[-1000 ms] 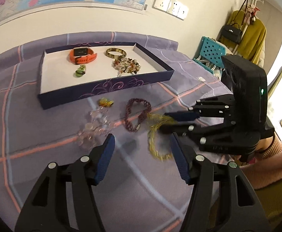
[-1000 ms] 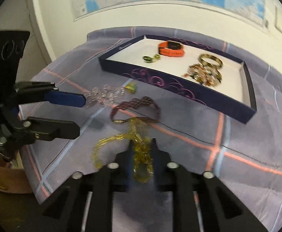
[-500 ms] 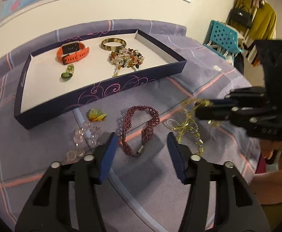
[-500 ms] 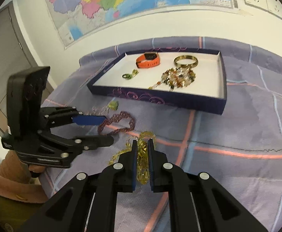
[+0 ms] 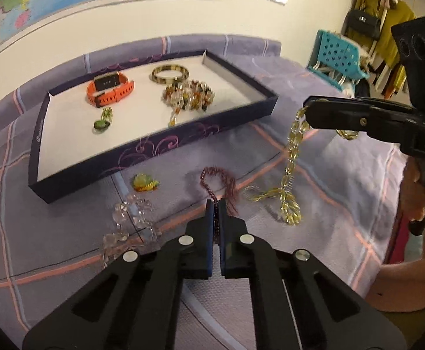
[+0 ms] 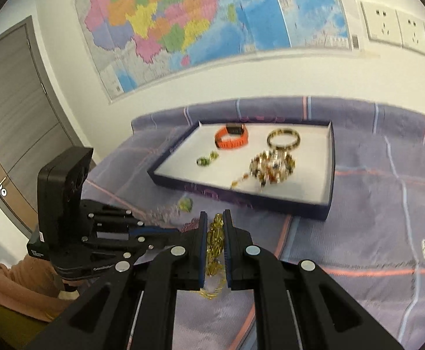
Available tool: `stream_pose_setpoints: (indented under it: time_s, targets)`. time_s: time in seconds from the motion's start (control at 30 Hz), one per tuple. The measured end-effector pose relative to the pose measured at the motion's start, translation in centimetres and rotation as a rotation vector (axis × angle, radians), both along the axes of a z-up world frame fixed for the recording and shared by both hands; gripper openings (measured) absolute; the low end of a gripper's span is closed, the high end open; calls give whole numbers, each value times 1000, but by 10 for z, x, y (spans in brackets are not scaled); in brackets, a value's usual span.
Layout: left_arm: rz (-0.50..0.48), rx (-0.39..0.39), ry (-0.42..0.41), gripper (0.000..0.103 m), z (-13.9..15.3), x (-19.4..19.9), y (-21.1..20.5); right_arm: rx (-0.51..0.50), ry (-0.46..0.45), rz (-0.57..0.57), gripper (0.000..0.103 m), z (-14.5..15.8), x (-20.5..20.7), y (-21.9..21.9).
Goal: Organize jewelry
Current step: 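Grasp the dark-red bead necklace with the left tool while the right tool lifts the yellow necklace, then carry both necklaces over the box lid with both tools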
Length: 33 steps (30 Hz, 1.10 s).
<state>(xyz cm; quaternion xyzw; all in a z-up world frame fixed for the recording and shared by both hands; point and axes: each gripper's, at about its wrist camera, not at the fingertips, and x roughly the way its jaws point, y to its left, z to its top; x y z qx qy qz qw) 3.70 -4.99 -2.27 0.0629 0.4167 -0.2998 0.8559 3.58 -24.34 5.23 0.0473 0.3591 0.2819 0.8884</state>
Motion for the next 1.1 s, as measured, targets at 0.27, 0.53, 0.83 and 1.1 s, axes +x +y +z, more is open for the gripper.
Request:
stream_pose_setpoints:
  time_s: [0.27, 0.53, 0.83, 1.1]
  targets:
    - [-4, -74, -25, 3, 21, -4, 11, 31, -79, -7, 8, 30, 3, -4]
    - [6, -101, -64, 3, 39, -6, 19, 44, -132, 1, 8, 53, 8, -4]
    - [43, -127, -120, 3, 65, 6, 35, 50, -192, 1, 7, 77, 18, -4]
    - [65, -134, -146, 3, 76, 15, 42, 47, -205, 10, 4, 85, 26, 1]
